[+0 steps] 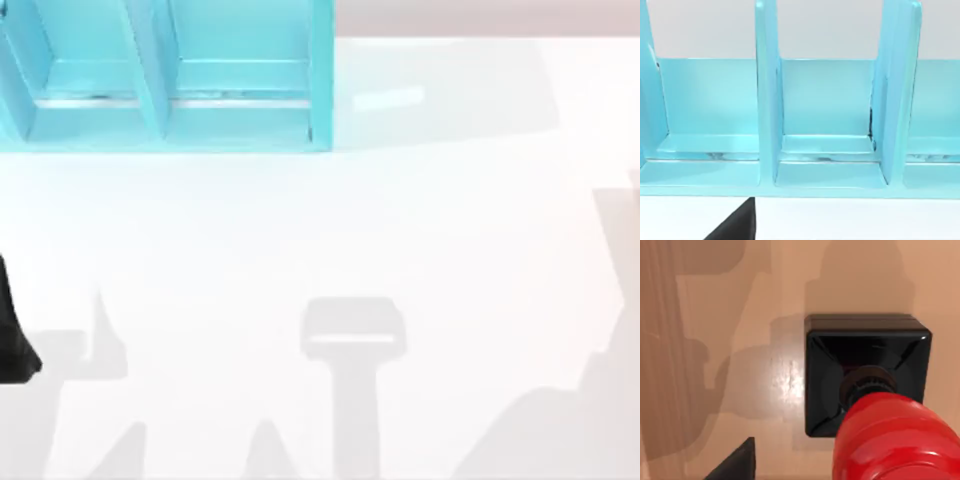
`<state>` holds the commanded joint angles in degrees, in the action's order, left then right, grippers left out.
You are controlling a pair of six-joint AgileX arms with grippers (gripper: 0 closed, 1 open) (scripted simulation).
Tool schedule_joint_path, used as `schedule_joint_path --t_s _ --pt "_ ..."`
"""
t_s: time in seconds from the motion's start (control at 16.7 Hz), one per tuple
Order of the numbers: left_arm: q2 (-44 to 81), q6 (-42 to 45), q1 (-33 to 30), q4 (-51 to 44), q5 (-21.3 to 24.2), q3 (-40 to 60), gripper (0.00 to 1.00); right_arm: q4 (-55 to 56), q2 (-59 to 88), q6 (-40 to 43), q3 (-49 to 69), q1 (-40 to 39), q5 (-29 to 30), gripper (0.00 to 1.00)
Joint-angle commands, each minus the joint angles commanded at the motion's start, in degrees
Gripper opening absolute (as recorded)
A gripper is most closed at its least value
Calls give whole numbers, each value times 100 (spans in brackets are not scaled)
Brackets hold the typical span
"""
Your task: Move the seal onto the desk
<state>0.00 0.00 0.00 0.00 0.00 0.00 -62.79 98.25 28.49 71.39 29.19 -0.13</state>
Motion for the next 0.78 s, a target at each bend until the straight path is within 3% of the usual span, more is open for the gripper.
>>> schedule_joint_path --t_s 0.24,0.54,0.78 --pt "0 0 0 0 0 0 100 886 192 -5 -727 -2 0 100" --pt "0 0 0 0 0 0 100 970 218 -4 -802 -2 1 100" --pt "0 0 0 0 0 0 100 970 218 -4 -802 -2 1 70"
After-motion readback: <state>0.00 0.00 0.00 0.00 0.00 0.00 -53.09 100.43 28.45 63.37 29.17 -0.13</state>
